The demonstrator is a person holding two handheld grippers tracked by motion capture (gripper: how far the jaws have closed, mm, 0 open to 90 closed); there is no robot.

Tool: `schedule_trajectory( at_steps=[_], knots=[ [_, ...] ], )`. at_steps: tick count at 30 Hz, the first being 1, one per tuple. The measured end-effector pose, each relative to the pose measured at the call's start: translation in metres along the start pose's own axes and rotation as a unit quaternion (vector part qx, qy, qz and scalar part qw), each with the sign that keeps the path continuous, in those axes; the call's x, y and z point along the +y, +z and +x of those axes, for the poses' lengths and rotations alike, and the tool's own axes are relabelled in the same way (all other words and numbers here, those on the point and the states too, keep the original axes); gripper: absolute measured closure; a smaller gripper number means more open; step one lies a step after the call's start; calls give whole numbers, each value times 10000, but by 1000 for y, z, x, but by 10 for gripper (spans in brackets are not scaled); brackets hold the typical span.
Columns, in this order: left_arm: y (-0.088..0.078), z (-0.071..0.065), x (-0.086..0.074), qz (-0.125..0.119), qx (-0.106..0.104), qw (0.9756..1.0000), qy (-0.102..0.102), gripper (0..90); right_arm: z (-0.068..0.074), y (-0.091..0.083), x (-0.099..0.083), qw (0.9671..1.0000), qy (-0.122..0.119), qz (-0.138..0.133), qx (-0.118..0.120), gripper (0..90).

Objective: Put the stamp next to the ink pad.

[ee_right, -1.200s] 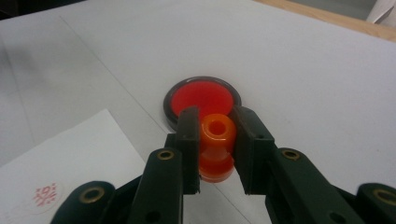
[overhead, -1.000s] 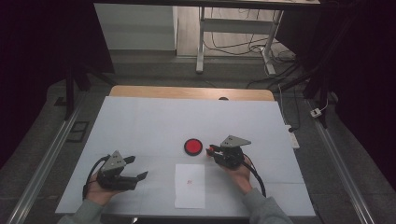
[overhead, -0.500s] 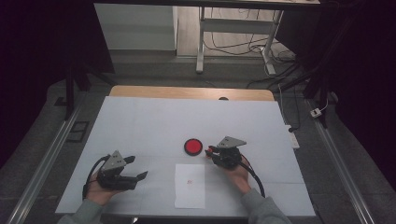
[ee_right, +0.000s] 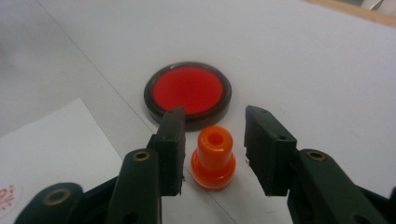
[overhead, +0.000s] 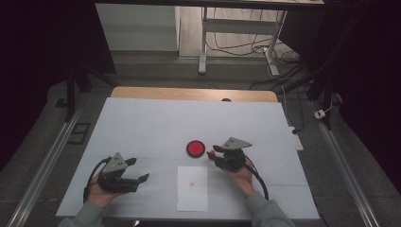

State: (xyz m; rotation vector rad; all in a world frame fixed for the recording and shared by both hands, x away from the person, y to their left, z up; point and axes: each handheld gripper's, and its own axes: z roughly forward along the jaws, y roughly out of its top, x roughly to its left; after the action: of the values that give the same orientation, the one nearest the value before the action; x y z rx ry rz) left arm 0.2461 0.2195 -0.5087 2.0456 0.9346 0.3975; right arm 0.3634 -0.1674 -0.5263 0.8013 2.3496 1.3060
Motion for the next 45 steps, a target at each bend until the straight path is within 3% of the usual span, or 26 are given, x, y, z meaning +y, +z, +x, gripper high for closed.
schedule_trajectory(
  at_steps=[9, 19, 33, 45],
  knots=[
    [0, 3, -2, -4, 37, 10000, -62, 231, -2, -17, 6, 9994, -30, -304, 129, 518],
    [1, 3, -2, 9, 61, 9999, -85, 231, -2, -39, 10, 9987, -91, -464, 162, 504],
    [1, 3, -4, 31, 76, 9999, -99, 231, -2, -76, 2, 9983, -277, -506, -41, 503],
    [2, 4, -4, 37, 58, 9999, -94, 231, -10, -109, -18, 9979, -302, -528, -210, 505]
  ],
)
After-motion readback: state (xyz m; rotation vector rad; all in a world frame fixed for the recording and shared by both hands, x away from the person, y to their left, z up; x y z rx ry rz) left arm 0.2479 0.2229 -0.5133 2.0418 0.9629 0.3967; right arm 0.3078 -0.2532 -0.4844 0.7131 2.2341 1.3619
